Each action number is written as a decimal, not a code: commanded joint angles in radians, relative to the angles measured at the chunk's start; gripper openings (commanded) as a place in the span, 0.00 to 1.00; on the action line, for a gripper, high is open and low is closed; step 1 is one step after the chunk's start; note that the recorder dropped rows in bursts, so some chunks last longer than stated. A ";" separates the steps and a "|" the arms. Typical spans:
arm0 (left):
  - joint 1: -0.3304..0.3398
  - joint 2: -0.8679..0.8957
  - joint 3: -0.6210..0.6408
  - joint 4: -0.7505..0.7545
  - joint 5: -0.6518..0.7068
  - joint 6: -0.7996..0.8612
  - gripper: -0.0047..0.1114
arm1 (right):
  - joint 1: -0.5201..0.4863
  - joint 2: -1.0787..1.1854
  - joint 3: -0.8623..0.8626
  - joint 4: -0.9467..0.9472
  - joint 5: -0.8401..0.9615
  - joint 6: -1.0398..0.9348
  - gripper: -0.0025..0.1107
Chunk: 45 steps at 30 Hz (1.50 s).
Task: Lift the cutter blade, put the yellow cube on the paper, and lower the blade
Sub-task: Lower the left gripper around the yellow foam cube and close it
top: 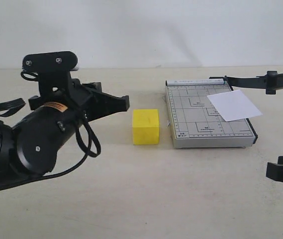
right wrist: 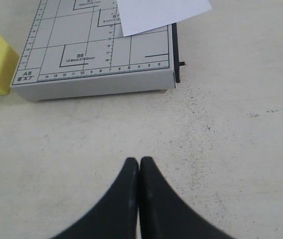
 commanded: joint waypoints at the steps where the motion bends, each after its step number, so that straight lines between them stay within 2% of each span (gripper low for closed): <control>1: -0.003 -0.022 0.012 -0.101 -0.070 0.225 0.08 | -0.003 0.000 0.000 -0.001 -0.006 0.002 0.02; 4: -0.003 -0.022 0.012 -0.101 -0.071 0.286 0.08 | -0.003 0.000 0.000 -0.001 -0.006 0.002 0.02; 7: -0.003 -0.022 0.010 -0.108 -0.011 0.262 0.09 | -0.003 0.000 0.000 0.001 -0.006 0.002 0.02; 10: -0.003 -0.014 0.006 -0.096 0.077 0.160 0.18 | -0.003 0.000 0.000 0.001 -0.008 0.002 0.02; 12: -0.003 0.004 0.005 -0.029 0.130 0.046 0.33 | -0.003 0.000 0.000 0.001 -0.014 0.002 0.02; 14: -0.003 0.030 0.005 0.063 0.143 -0.053 0.56 | -0.003 0.000 0.000 0.001 -0.015 0.002 0.02; 17: -0.003 0.078 -0.009 0.132 0.136 -0.119 0.88 | -0.003 0.000 0.000 0.001 -0.015 0.002 0.02; 19: -0.003 0.105 -0.037 0.132 0.166 -0.143 0.99 | -0.003 0.000 0.000 0.001 -0.018 0.002 0.02; 28: -0.003 0.269 -0.313 0.114 0.335 -0.108 0.96 | -0.003 0.000 0.000 0.001 -0.024 0.002 0.02; 30: -0.003 0.313 -0.378 0.045 0.365 -0.065 0.96 | -0.003 0.000 0.000 0.001 -0.027 0.002 0.02; 33: -0.003 0.379 -0.473 -0.117 0.408 0.145 0.96 | -0.003 0.000 0.000 0.001 -0.029 0.002 0.02; 38: -0.003 0.458 -0.580 -0.577 0.335 0.547 0.96 | -0.003 0.000 0.000 0.001 -0.028 0.004 0.02; 40: -0.003 0.478 -0.602 -0.617 0.339 0.610 0.96 | -0.003 0.000 0.000 0.001 -0.028 0.004 0.02; 45: -0.003 0.536 -0.629 -0.623 0.296 0.619 0.96 | -0.003 0.000 0.000 0.001 -0.028 0.006 0.02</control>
